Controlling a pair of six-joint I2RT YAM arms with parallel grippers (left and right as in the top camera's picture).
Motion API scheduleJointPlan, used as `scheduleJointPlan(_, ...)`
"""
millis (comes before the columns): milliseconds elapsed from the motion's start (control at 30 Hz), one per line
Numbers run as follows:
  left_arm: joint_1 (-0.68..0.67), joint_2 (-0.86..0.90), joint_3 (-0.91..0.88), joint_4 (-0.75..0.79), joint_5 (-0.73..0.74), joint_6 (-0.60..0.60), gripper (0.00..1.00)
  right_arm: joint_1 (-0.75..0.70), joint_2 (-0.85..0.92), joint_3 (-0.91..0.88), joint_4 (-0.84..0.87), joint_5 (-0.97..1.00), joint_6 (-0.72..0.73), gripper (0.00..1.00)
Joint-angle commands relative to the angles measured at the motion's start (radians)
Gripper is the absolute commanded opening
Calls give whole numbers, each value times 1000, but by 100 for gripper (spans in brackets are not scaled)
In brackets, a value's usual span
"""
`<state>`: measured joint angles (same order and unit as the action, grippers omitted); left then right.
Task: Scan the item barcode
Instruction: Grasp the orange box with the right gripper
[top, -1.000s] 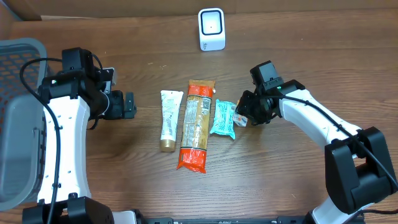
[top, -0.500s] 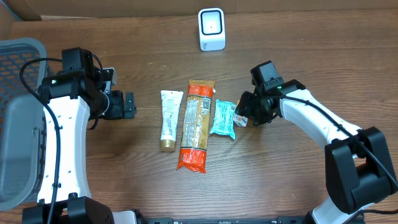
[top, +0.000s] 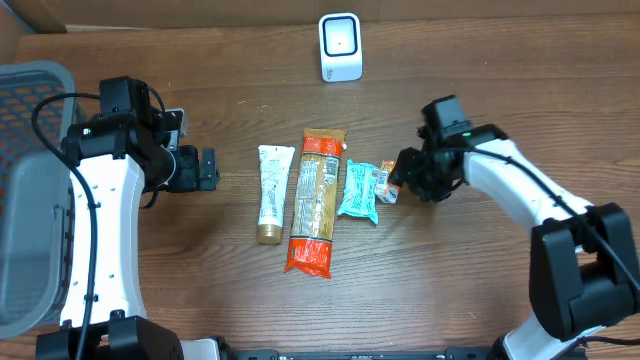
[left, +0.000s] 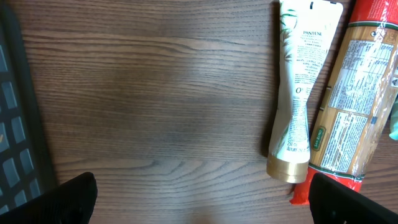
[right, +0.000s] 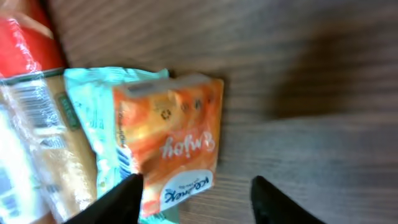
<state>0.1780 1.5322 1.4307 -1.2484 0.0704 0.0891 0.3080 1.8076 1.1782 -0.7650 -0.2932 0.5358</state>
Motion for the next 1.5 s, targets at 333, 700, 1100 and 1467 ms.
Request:
scheduleJointPlan(333, -2, 2, -3, 0, 0, 19, 99, 135, 3, 17, 164, 60, 36, 54)
scheduleJointPlan(700, -2, 2, -3, 0, 0, 19, 99, -63, -34, 21, 97, -119, 5, 57)
scheduleJointPlan(1100, -2, 2, -3, 0, 0, 19, 99, -41, 82, 19, 79, -97, 46, 56)
scheduleJointPlan(1467, -2, 2, -3, 0, 0, 19, 100, 29, 144, 23, 148, -77, 97, 21)
